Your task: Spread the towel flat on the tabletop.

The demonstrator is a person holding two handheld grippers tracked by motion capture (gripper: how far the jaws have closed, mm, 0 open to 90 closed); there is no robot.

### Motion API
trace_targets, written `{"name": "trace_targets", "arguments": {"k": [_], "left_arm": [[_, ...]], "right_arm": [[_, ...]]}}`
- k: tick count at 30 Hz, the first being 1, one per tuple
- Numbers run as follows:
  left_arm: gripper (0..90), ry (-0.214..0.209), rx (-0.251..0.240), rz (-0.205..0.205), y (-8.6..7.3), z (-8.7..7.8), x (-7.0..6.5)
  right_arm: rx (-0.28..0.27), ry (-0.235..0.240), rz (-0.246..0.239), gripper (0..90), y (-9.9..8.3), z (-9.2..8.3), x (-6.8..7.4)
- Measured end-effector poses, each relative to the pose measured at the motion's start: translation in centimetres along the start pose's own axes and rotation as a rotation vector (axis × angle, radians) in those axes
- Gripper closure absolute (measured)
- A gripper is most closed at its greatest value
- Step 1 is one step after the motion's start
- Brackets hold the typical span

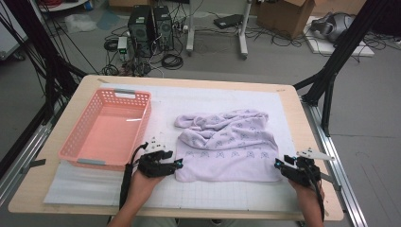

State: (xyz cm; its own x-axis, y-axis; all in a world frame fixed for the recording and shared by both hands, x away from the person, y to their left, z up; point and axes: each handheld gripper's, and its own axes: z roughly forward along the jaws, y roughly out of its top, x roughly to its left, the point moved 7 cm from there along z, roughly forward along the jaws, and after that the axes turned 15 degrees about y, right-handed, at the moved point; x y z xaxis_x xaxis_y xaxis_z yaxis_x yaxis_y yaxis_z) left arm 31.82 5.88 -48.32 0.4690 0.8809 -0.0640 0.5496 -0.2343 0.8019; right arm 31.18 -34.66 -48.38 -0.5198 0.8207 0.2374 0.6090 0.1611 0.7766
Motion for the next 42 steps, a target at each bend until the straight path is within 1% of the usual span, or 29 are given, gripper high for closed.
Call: {"name": "trace_targets", "arguments": {"k": [4, 6, 9, 10, 12, 13, 14, 16, 17, 18, 19, 20, 22, 23, 24, 28, 32, 33, 34, 36, 39, 40, 41, 42], "left_arm": [[45.8, -0.002, 0.033, 0.004, -1.0, -0.6, -1.0], [46.2, -0.002, 0.042, 0.002, -1.2, -0.8, -1.6], [47.2, 0.005, 0.064, 0.018, -1.8, -1.0, -2.3], [47.4, 0.015, 0.063, 0.023, -1.9, -1.0, -2.5], [48.2, 0.038, 0.046, 0.027, -2.1, -1.0, -2.7], [49.1, 0.056, 0.048, 0.037, -2.1, -1.1, -2.7], [52.8, 0.078, 0.044, 0.047, -2.2, -1.1, -2.8], [62.3, 0.125, 0.038, 0.092, -2.3, -1.3, -2.7], [70.0, 0.117, 0.045, 0.086, -2.3, -1.4, -2.7], [79.3, 0.083, 0.056, 0.069, -2.4, -1.5, -2.7], [86.8, 0.079, 0.056, 0.066, -2.5, -1.6, -2.6], [87.1, 0.077, 0.056, 0.063, -2.6, -1.8, -2.5], [87.6, 0.072, 0.056, 0.048, -2.9, -2.3, -2.2], [87.7, 0.073, 0.056, 0.041, -3.1, -2.6, -2.1], [87.7, 0.070, 0.049, 0.035, -3.4, -3.1, -1.9], [87.9, 0.068, 0.038, 0.032, -4.3, -4.9, -1.6], [87.9, 0.069, 0.015, 0.000, -5.3, -7.0, -0.7], [87.9, 0.069, 0.010, -0.005, -5.6, -7.4, -0.5], [87.9, 0.068, 0.011, -0.003, -5.8, -7.9, -0.3], [87.9, 0.062, 0.008, -0.007, -6.4, -8.4, -0.2], [87.8, 0.042, 0.011, -0.017, -7.2, -8.6, -0.5], [87.8, 0.034, 0.012, -0.021, -7.4, -8.6, -0.7], [87.7, 0.033, 0.012, -0.013, -7.4, -8.6, -1.0], [87.7, 0.030, 0.010, -0.006, -7.4, -8.6, -1.3]], "right_arm": [[0.036, -0.002, 0.004, 52.7, -1.5, -0.8, 0.7], [0.056, -0.005, -0.006, 52.6, -1.6, -1.0, 0.8], [0.064, 0.003, -0.018, 52.7, -1.5, -1.3, 1.2], [0.068, 0.006, -0.023, 52.7, -1.4, -1.4, 1.4], [0.077, 0.006, -0.022, 53.1, -1.6, -1.4, 1.5], [0.082, 0.009, -0.018, 53.3, -1.7, -1.4, 1.6], [0.085, 0.009, -0.019, 53.9, -1.9, -1.4, 1.6], [0.095, 0.015, -0.023, 56.3, -2.4, -1.3, 1.6], [0.098, 0.016, -0.024, 56.7, -2.6, -1.3, 1.6], [0.088, 0.017, -0.028, 58.2, -2.7, -1.3, 1.6], [0.086, 0.021, -0.032, 61.0, -2.7, -1.4, 1.5], [0.087, 0.025, -0.024, 65.5, -2.8, -1.4, 1.5], [0.094, 0.058, -0.019, 79.4, -2.8, -1.6, 1.7], [0.098, 0.068, -0.021, 82.4, -2.9, -1.7, 1.9], [0.102, 0.069, -0.028, 83.2, -3.0, -1.7, 2.0], [0.113, 0.093, -0.046, 84.0, -3.5, -1.9, 3.5], [0.120, 0.124, -0.072, 84.1, -4.0, -2.0, 5.3], [0.123, 0.130, -0.085, 84.1, -4.1, -2.0, 5.8], [0.130, 0.140, -0.086, 84.2, -4.3, -2.0, 6.3], [0.137, 0.153, -0.100, 84.4, -4.6, -2.2, 7.1], [0.134, 0.163, -0.097, 85.1, -5.2, -3.0, 7.9], [0.128, 0.159, -0.100, 85.4, -5.4, -3.4, 7.9], [0.129, 0.146, -0.104, 89.1, -5.7, -3.9, 7.9], [0.136, 0.108, -0.121, 89.5, -6.0, -4.5, 7.7]]}}
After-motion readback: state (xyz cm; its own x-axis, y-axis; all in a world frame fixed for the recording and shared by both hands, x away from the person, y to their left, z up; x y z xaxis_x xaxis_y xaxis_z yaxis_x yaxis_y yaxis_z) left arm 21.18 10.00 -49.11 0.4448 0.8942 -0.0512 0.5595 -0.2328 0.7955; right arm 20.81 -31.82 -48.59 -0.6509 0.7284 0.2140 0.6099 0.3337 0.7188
